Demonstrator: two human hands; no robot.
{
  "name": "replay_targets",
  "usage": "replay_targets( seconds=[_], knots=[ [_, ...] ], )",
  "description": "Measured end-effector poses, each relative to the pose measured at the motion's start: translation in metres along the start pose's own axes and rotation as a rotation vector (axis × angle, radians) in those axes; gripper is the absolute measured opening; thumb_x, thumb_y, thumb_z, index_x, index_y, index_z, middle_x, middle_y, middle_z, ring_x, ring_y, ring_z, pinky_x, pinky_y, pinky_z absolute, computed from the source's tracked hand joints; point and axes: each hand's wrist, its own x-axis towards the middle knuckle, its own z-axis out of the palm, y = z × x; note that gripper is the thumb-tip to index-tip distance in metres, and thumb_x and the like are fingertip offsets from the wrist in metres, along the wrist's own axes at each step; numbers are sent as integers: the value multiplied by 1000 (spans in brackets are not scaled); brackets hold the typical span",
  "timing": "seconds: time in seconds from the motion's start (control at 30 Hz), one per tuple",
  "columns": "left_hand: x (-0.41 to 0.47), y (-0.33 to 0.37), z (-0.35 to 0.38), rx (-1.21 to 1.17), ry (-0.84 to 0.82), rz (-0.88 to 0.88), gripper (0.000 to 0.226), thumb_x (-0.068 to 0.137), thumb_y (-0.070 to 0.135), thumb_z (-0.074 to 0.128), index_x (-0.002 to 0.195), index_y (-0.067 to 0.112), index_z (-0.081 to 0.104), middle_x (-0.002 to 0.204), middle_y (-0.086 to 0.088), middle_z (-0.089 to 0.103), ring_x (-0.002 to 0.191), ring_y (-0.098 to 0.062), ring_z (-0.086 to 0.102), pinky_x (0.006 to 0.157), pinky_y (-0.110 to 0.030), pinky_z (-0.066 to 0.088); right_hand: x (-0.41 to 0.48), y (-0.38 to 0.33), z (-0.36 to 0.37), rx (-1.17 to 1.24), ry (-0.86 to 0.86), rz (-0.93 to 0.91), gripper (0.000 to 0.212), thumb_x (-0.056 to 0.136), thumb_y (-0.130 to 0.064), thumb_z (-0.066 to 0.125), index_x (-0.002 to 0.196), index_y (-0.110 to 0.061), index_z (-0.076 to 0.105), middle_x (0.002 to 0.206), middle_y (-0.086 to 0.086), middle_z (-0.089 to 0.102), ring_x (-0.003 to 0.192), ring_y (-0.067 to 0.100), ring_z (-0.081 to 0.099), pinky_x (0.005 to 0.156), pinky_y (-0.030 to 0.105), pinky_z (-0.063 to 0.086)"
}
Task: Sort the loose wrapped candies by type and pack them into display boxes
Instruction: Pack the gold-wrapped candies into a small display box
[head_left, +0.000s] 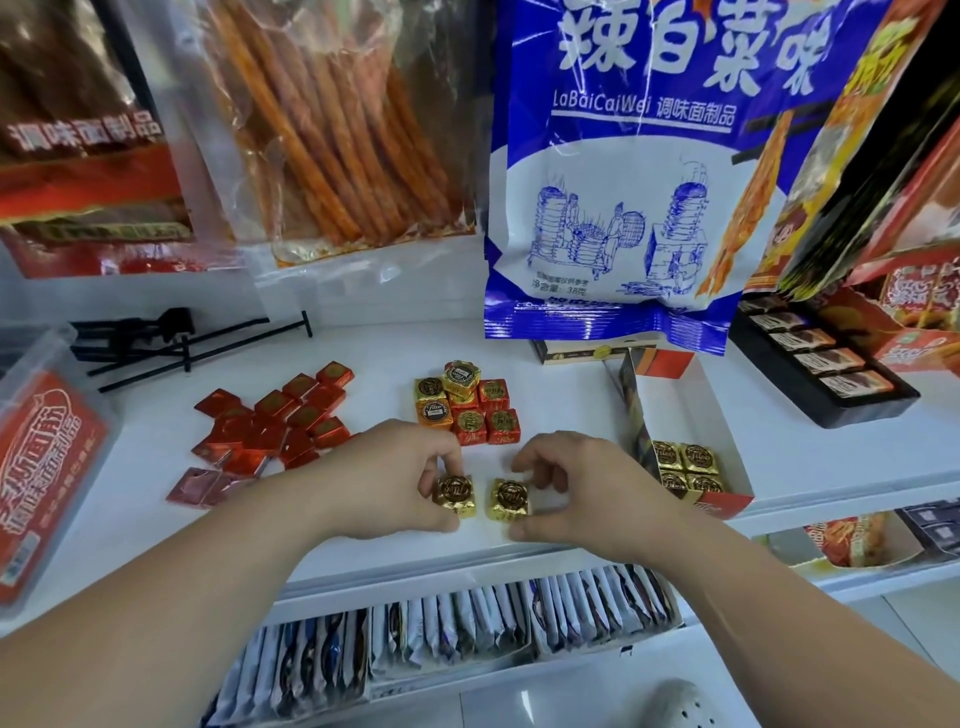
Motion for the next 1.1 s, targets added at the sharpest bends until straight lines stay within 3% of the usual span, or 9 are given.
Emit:
replay_targets(
  seconds=[0.13, 0.33, 0.47, 0.57, 0.63, 0.7, 0.8, 0.93, 1.1],
  knots=[
    [0, 4, 1, 25, 14, -5, 40, 68, 44, 84, 100, 38, 59, 80, 6, 62, 74, -12, 60, 67, -34, 52, 2, 1, 4, 21, -29, -57, 51, 73, -32, 82, 121, -34, 65, 102, -12, 58, 85, 4, 55, 78, 20, 48],
    [-1, 4, -3, 22, -96, 42, 62, 77, 20, 73, 128, 48, 52, 88, 6, 60, 74, -10, 56, 69, -29, 49, 1, -3, 4, -10, 1, -22, 55, 71, -43, 82, 122, -37, 61, 95, -18, 55, 81, -4, 52, 73, 15, 41],
    [0, 1, -4, 9, -95, 47, 39, 80, 23, 76, 111, 42, 63, 76, 10, 59, 60, -1, 50, 60, -21, 43, 1, -4, 4, 9, -31, -72, 49, 75, -25, 77, 121, -35, 65, 92, -13, 54, 81, 1, 52, 77, 21, 46],
    [-1, 5, -3, 85, -5, 0, 29, 70, 43, 83, 86, 34, 60, 71, 9, 59, 63, -6, 55, 60, -28, 46, 1, -4, 2, -66, 27, -25, 30, 70, -42, 81, 96, -32, 67, 88, -11, 59, 78, 6, 56, 74, 33, 53],
    [-1, 10, -1, 215, 80, -31, 41, 63, 57, 81, 81, 30, 56, 74, 7, 58, 67, -11, 56, 59, -31, 45, 0, -6, -2, -123, 47, 49, 43, 63, -58, 81, 94, -34, 63, 90, -13, 60, 81, 5, 57, 74, 32, 54],
    [-1, 14, 0, 247, 90, -31, 51, 61, 63, 80, 96, 35, 56, 77, 8, 56, 70, -9, 55, 58, -30, 44, -2, -6, -5, -137, 15, 60, 64, 59, -63, 81, 113, -38, 58, 98, -16, 57, 85, 4, 57, 77, 29, 53],
    [-2, 13, -1, 169, -28, 7, 66, 70, 47, 79, 127, 46, 47, 83, 13, 54, 76, -4, 55, 65, -25, 47, -3, -4, -6, -52, -87, -35, 72, 70, -40, 81, 135, -43, 49, 108, -14, 50, 86, 0, 52, 81, 21, 48],
    [1, 10, -2, 119, -26, 38, 34, 78, 30, 76, 107, 41, 62, 81, 11, 61, 74, -8, 59, 69, -32, 53, -1, 0, -2, -68, -22, -85, 42, 79, -27, 74, 119, -34, 67, 106, -10, 56, 78, 2, 54, 78, 18, 45],
    [4, 14, -3, 116, -5, 23, 27, 74, 37, 80, 99, 36, 69, 83, 9, 61, 76, -9, 59, 72, -34, 54, 1, 2, -2, -106, 35, -106, 41, 77, -32, 77, 117, -30, 70, 110, -12, 55, 79, 3, 54, 79, 23, 50]
  ],
)
